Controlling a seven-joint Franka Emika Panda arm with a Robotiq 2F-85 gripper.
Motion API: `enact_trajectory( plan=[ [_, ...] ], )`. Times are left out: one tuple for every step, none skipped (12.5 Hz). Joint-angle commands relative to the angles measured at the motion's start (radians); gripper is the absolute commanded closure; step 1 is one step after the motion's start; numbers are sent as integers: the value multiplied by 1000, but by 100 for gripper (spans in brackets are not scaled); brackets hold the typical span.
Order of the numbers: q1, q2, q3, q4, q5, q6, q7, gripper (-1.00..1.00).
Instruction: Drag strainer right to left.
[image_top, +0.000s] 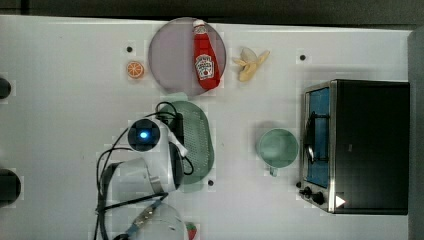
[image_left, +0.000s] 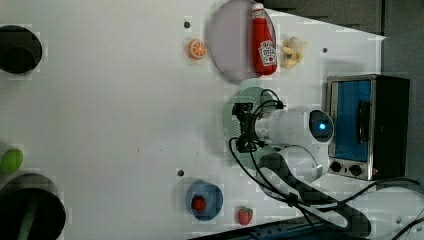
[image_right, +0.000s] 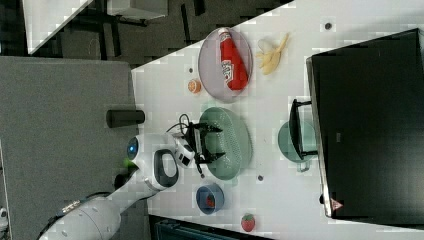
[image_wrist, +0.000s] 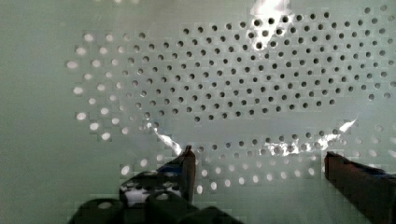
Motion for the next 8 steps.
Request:
enact_trajectory(
  plan=[
    [50, 16, 33, 34, 39, -5, 63, -100],
    [65, 24, 36, 50, 49, -9, 63, -100],
    [81, 30, 36, 64, 59, -21, 64, -100],
    [97, 33, 36, 78, 66, -36, 68, -100],
    [114, 36, 36, 90, 74, -54, 82, -100],
    [130, 37, 36, 102, 74, -64, 97, -100],
    [145, 40, 36, 112, 74, -72, 123, -100],
    [160, 45, 35, 124, 74, -77, 141, -100]
  ],
)
